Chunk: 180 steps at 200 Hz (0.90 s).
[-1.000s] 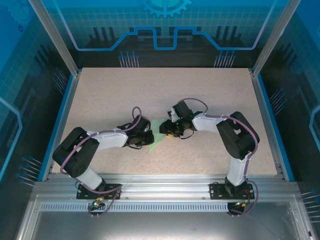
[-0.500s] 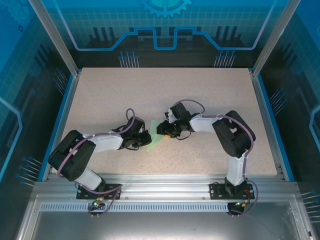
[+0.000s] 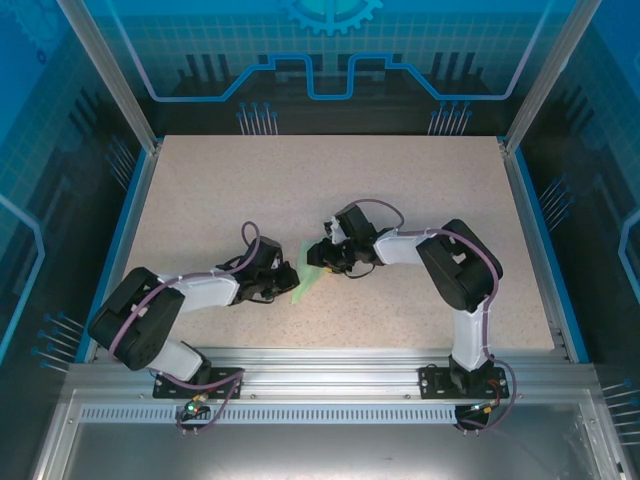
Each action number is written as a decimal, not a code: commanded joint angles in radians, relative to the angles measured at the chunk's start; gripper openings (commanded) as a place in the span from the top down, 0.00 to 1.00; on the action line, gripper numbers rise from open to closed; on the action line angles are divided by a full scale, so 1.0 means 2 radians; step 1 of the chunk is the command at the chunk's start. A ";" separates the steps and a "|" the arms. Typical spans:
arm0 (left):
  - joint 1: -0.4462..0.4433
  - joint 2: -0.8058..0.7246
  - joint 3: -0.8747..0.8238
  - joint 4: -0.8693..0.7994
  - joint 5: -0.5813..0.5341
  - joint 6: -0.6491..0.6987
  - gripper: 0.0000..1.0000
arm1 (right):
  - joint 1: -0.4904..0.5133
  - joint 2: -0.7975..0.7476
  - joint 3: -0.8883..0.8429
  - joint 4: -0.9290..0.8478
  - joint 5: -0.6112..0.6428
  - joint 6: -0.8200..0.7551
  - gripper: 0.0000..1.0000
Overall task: Fold a paper plane with a square sheet of paper (pick it up from the middle)
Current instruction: Turn over the paper at the bottom-center of the table.
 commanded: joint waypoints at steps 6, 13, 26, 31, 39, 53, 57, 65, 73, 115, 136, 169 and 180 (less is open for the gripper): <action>0.007 -0.017 -0.010 0.003 0.014 -0.016 0.87 | 0.010 0.017 0.016 0.019 -0.005 0.008 0.66; 0.007 -0.019 -0.010 0.003 0.013 -0.015 0.87 | 0.010 0.019 0.018 0.020 -0.005 0.008 0.67; 0.007 -0.020 -0.011 0.001 0.013 -0.014 0.87 | 0.011 0.022 0.020 0.020 -0.008 0.006 0.70; 0.007 -0.021 -0.011 0.001 0.013 -0.015 0.87 | 0.012 0.023 0.022 0.021 -0.010 0.005 0.70; 0.008 -0.022 -0.012 0.001 0.014 -0.015 0.87 | 0.012 0.024 0.023 0.020 -0.012 0.002 0.71; 0.007 -0.022 -0.014 0.001 0.013 -0.016 0.87 | 0.012 0.025 0.027 0.015 -0.012 -0.001 0.76; 0.007 -0.023 -0.014 0.001 0.013 -0.016 0.87 | 0.012 0.025 0.028 0.014 -0.012 -0.002 0.77; 0.008 -0.024 -0.015 0.001 0.013 -0.017 0.87 | 0.012 0.023 0.029 0.008 -0.011 -0.006 0.82; 0.008 -0.029 -0.016 0.002 0.014 -0.017 0.87 | 0.012 0.018 0.031 -0.001 -0.008 -0.013 0.86; 0.007 -0.103 -0.035 -0.025 -0.003 -0.010 0.81 | 0.013 -0.031 0.056 -0.113 0.035 -0.085 0.94; 0.007 -0.148 -0.036 -0.071 -0.027 0.001 0.80 | 0.015 -0.069 0.082 -0.220 0.090 -0.147 0.94; 0.008 -0.226 -0.055 -0.134 -0.075 0.006 0.75 | 0.039 -0.120 0.149 -0.434 0.293 -0.238 0.94; 0.008 -0.251 -0.062 -0.145 -0.087 0.005 0.73 | 0.051 -0.134 0.165 -0.488 0.367 -0.247 0.94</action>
